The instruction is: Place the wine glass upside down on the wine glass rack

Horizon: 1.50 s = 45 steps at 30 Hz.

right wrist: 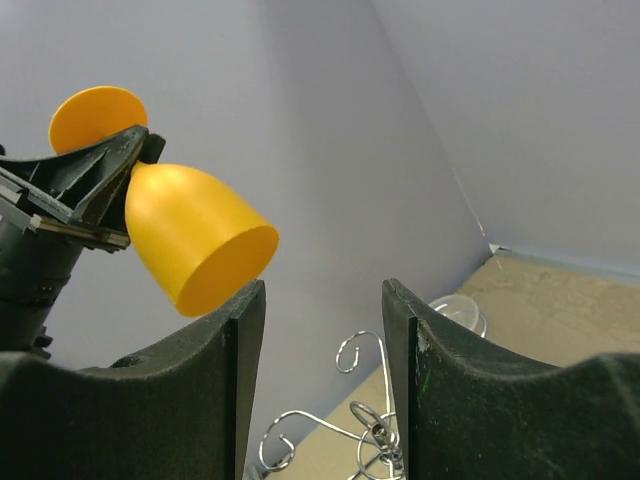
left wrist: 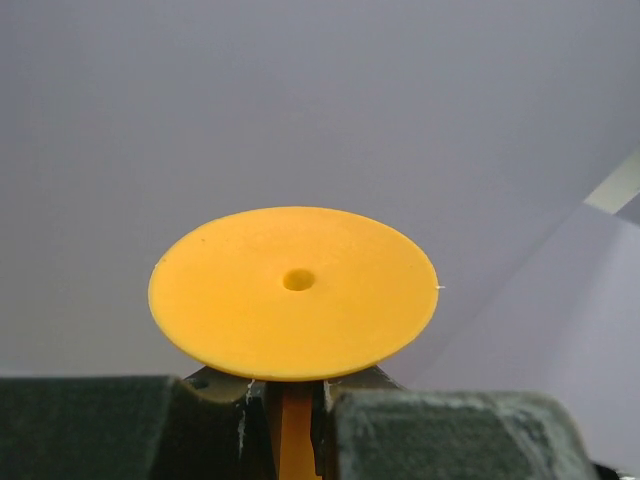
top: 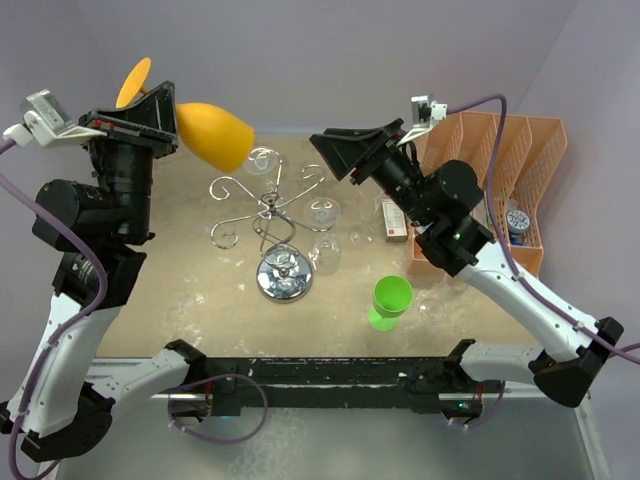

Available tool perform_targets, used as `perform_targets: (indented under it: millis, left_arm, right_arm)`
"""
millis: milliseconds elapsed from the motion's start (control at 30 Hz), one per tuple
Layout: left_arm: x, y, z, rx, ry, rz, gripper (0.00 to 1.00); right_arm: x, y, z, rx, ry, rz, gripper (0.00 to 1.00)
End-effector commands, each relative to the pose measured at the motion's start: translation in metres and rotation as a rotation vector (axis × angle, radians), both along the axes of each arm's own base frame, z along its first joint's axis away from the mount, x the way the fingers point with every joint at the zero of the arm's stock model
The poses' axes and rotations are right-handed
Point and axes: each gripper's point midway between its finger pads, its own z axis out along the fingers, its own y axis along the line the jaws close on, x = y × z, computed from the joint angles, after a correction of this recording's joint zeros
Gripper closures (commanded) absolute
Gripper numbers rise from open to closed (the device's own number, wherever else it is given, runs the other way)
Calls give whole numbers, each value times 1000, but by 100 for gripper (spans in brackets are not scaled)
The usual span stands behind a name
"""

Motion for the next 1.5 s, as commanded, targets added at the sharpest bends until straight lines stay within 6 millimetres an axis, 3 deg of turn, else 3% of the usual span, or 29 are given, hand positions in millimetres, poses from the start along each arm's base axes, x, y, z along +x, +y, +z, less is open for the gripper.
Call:
perform_targets:
  millis: [0, 300, 467, 567, 700, 800, 933, 1100, 1467]
  left_arm:
    - [-2, 24, -16, 250, 91, 172, 100]
    - [-23, 71, -62, 373, 226, 363, 100]
    - [-26, 60, -96, 407, 234, 288, 100]
    - [-27, 67, -121, 432, 275, 322, 100]
    - [-34, 73, -137, 466, 277, 340, 100]
    - [-38, 70, -144, 511, 242, 320, 100]
    - [-43, 50, -157, 669, 168, 232, 100]
    - [-47, 34, -165, 759, 108, 162, 100]
    - [-53, 17, -174, 843, 41, 79, 100]
  right_arm:
    - [-6, -10, 32, 29, -39, -21, 48]
    - [-16, 23, 42, -36, -27, 145, 48]
    - [-26, 48, 45, -79, -49, 271, 48]
    - [-37, 65, 45, -102, -52, 333, 46]
    - [-55, 87, 39, -119, -57, 446, 44]
    - [-66, 100, 36, -118, -52, 492, 43]
    - [-78, 119, 33, -131, -28, 533, 43]
    - [-90, 143, 18, -131, 48, 570, 43]
    - [-78, 172, -5, -126, 173, 551, 46]
